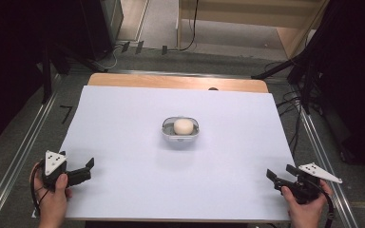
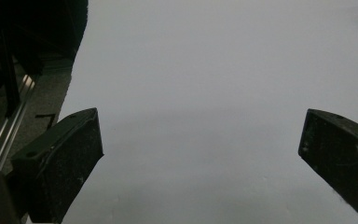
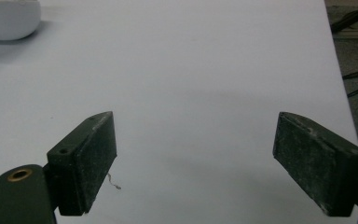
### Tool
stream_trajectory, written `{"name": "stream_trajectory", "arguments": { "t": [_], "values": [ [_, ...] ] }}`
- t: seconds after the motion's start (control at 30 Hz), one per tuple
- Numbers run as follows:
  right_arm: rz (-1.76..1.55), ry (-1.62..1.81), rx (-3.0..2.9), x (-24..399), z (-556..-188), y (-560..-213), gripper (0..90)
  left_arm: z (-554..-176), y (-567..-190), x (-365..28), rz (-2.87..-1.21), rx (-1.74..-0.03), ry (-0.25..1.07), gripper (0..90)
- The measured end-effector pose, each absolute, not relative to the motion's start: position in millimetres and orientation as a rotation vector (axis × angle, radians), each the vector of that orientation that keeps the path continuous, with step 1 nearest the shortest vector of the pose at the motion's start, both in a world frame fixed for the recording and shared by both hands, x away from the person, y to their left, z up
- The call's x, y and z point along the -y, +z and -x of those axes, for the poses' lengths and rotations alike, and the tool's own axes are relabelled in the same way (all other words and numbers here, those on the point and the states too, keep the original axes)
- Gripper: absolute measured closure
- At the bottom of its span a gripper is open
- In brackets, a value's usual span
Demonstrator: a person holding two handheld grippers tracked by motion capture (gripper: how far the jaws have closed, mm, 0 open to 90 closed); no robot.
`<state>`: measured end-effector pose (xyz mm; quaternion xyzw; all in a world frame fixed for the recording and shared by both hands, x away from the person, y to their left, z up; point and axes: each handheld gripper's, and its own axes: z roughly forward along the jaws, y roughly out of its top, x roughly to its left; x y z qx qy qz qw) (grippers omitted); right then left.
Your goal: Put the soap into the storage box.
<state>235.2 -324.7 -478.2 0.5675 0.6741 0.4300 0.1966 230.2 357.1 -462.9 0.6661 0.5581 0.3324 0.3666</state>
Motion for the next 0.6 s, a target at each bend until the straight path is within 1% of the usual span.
{"name": "stream_trajectory", "arguments": {
  "t": [0.37,0.6],
  "values": [
    [-1.641,1.231,-1.828,351,-223,-485,13.6,-230,-463,-358,-1.703,-1.429,0.842,0.3],
    [-1.618,1.207,-1.858,346,-227,-488,13.7,-230,-463,-358,-1.706,-1.424,0.835,0.3]
  ]
}}
